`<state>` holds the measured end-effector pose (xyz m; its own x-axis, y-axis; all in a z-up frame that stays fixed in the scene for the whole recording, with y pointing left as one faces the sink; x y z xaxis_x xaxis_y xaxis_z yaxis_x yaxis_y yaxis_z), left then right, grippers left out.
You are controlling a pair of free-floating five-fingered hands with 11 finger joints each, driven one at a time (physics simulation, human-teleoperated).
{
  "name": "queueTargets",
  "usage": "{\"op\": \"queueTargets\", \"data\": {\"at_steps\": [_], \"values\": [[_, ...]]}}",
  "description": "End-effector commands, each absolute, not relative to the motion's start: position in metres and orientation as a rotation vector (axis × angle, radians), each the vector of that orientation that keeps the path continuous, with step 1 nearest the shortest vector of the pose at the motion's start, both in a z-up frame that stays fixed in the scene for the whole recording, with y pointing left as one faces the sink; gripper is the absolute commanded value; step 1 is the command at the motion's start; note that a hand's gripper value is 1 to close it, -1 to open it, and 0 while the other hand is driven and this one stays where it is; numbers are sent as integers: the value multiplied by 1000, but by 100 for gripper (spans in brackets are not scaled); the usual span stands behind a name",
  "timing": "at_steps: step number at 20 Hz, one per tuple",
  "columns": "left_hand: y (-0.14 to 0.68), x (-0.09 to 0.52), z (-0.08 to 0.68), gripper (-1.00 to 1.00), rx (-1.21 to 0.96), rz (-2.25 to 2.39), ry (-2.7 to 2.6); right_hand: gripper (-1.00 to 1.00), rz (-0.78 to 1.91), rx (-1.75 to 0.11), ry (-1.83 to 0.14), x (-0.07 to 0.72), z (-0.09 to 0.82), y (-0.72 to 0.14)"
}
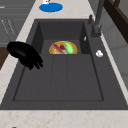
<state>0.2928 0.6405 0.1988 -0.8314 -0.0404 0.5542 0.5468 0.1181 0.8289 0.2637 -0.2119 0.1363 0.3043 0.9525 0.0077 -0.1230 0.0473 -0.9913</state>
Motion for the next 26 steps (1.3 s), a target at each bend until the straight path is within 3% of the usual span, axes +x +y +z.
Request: {"op": "queueTargets", "data": {"at_steps": [1, 9, 20, 21, 26], "values": [[667, 313, 188, 100, -484, -1773, -1947, 0, 1020, -1225, -903, 264, 136, -212], [683, 342, 127, 100, -431, -1776, -1975, 0, 1020, -1225, -903, 264, 136, -212], [686, 344, 152, 100, -526, -1725, -1912, 0, 1020, -1225, -903, 264, 136, -212], [686, 341, 155, -100, -542, -1737, -1915, 0, 1020, -1225, -903, 264, 136, -212], [684, 343, 174, -100, -550, -1723, -1904, 0, 1020, -1225, -903, 264, 136, -212]]}}
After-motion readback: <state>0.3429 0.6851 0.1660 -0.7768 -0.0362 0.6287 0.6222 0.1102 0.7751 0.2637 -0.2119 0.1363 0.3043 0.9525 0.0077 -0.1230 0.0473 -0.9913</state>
